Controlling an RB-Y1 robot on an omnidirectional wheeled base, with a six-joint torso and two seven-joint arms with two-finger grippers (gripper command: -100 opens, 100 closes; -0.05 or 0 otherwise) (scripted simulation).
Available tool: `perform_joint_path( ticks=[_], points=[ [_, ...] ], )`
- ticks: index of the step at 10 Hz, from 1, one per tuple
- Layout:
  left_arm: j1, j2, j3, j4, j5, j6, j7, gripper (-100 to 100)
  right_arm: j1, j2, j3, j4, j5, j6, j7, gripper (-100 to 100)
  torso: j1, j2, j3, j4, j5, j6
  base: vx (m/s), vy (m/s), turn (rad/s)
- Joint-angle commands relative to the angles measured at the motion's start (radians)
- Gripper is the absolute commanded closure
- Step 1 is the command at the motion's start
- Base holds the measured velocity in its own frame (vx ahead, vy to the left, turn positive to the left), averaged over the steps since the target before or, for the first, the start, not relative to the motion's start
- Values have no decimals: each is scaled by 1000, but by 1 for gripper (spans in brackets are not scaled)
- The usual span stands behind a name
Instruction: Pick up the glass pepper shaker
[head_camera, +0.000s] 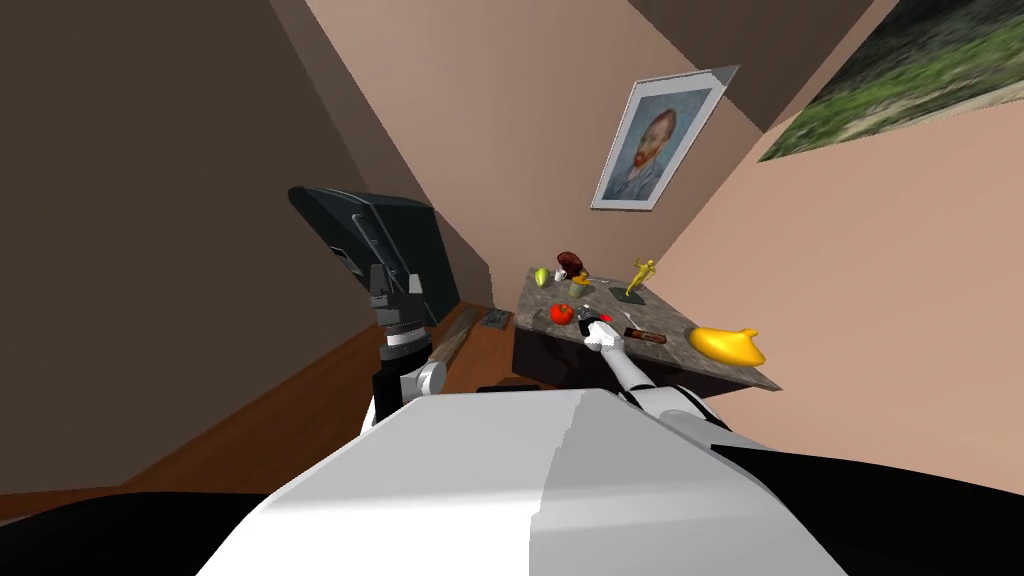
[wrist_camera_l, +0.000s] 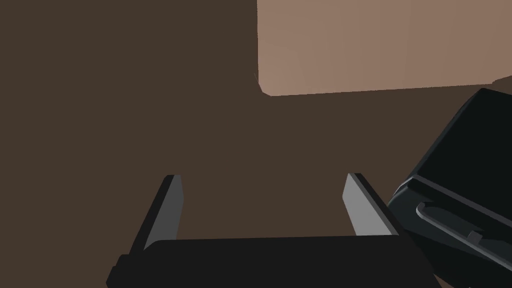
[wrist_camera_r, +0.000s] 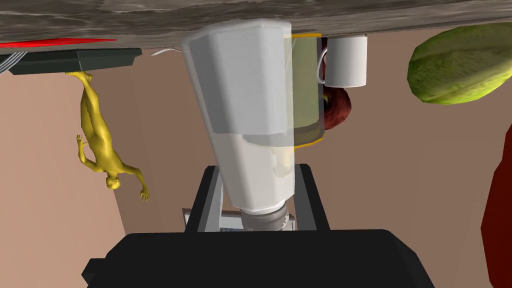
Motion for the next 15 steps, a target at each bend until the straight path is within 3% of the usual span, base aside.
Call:
perform_joint_path(
  ticks=[1,3,4,6,7,8,11,12,15],
  points=[
    [0,0,0,0,0,0,0,0,10,7,0,-25,-28,3,50,100,0,0,0,0,0,0,29,10,-27],
    [0,0,0,0,0,0,0,0,10,7,0,-25,-28,3,104,100,-1,2,1,1,0,-1,-2,1,29],
    [0,0,0,0,0,0,0,0,14,57,-50,-68,-47,-42,136,100,-1,3,2,1,0,-1,48,-7,-371],
    [0,0,0,0,0,0,0,0,14,67,-54,-68,-47,-42,220,100,-1,1,1,1,0,0,54,13,-127],
    [0,0,0,0,0,0,0,0,19,102,-94,-110,-65,-83,251,100,0,1,1,1,0,-2,67,14,-313],
    [0,0,0,0,0,0,0,0,19,121,-107,-110,-65,-87,286,100,1,0,0,1,1,1,67,20,-227],
    [0,0,0,0,0,0,0,0,19,127,-108,-110,-65,-87,347,100,-1,2,1,1,0,-2,10,5,11],
    [0,0,0,0,0,0,0,0,23,178,-159,-152,-83,-132,388,100,-1,3,2,1,0,-1,44,9,-359],
    [0,0,0,0,0,0,0,0,23,187,-161,-152,-83,-132,469,100,0,1,1,1,0,-2,38,14,-74]
  ],
)
